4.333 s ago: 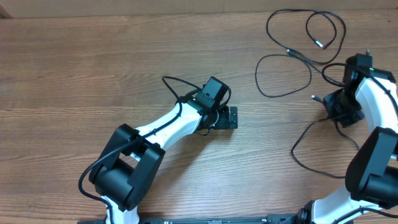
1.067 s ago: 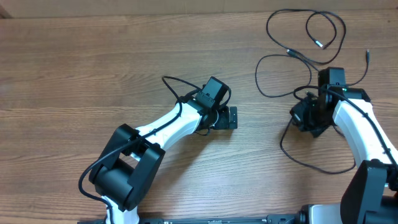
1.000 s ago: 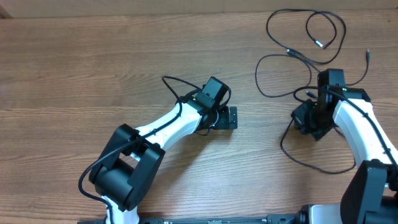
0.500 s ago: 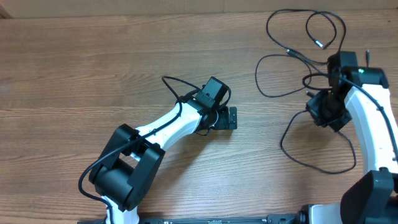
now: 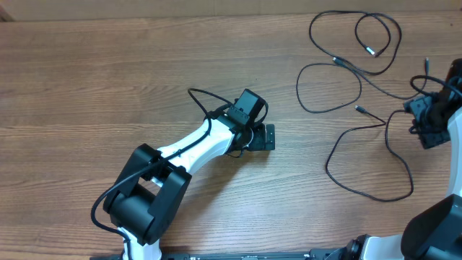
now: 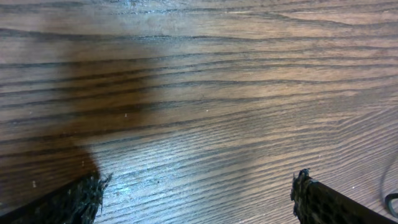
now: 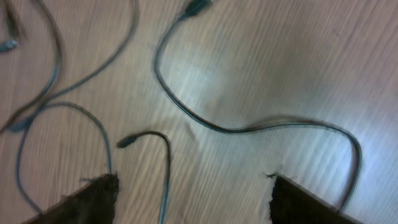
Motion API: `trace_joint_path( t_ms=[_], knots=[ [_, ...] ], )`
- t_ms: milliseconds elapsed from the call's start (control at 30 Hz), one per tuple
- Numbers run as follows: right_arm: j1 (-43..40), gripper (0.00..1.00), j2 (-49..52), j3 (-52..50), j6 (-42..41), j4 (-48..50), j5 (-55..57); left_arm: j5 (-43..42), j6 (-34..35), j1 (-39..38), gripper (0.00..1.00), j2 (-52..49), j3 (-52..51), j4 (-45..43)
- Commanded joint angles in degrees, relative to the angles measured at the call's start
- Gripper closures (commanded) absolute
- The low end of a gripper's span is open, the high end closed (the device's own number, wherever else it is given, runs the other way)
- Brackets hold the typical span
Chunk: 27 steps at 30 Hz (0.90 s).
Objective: Untangle cables
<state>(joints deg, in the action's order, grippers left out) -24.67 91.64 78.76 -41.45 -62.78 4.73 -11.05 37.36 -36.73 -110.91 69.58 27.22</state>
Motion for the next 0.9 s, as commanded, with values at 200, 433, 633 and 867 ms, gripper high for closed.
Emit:
trace_joint_path(
  t_ms=[200,433,633,867],
  knots=[
    [0.5,0.00,6.6,1.6,-0.1,8.2,-0.5,0.8,0.1,0.3,0.00,-1.0,-0.9,1.8],
    [0.5,0.00,10.2,1.6,-0.1,8.2,-0.6,-0.4,0.1,0.3,0.01,-1.0,-0.9,2.0],
    [0.5,0.00,10.5,1.6,-0.1,3.9,-0.6,-6.6,-4.4,0.4,0.00,-0.9,-0.5,2.0],
    [0.4,0.00,8.1,1.6,-0.1,-1.1,-1.2,-4.8,-7.9,0.9,0.00,3.1,2.2,5.5]
  ],
)
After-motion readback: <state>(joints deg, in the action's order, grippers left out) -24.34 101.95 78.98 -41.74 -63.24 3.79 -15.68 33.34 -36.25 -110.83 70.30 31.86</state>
